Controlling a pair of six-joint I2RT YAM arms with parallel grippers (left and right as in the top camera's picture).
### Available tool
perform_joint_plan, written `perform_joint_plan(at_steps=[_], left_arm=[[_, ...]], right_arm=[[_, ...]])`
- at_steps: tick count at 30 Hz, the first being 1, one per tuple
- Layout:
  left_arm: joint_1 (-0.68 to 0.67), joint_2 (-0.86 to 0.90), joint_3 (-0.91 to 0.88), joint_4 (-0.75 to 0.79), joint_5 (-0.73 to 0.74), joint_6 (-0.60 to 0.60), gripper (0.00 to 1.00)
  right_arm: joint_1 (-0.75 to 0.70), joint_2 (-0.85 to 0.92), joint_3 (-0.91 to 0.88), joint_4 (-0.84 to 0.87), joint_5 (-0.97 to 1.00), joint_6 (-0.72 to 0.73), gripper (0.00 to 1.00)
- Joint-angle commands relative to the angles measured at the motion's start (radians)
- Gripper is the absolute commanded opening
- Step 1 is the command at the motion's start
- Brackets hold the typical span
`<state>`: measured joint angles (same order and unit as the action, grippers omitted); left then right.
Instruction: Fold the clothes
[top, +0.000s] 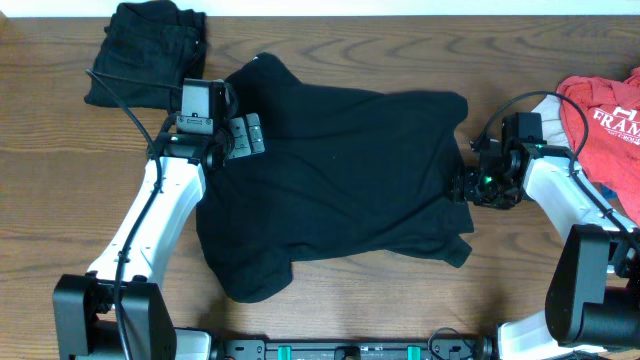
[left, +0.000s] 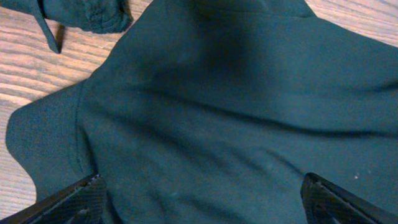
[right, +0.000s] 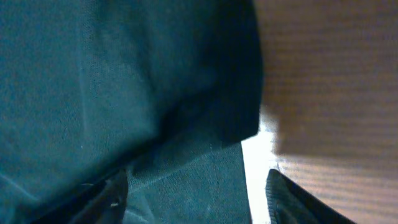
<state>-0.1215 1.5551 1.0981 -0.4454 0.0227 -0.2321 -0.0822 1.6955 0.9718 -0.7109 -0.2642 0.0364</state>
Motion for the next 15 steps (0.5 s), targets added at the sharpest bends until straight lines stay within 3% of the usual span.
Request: perform_joint_plan(at_steps=[1, 5, 15], left_arm=[[-0.002, 0.01, -0.003, -0.004, -0.005, -0.002, 1.0], [-0.002, 0.01, -0.003, -0.004, -0.005, -0.002, 1.0], [-0.002, 0.01, -0.003, -0.017, -0.005, -0.002, 1.0]], right_arm=[[-0.003, 0.005, -0.004, 0.022, -0.025, -0.046, 0.6], [-0.003, 0.005, -0.004, 0.046, -0.03, -0.045, 0.47], [-0.003, 0.006, -0.02, 0.051, 0.044, -0.053, 0.53]])
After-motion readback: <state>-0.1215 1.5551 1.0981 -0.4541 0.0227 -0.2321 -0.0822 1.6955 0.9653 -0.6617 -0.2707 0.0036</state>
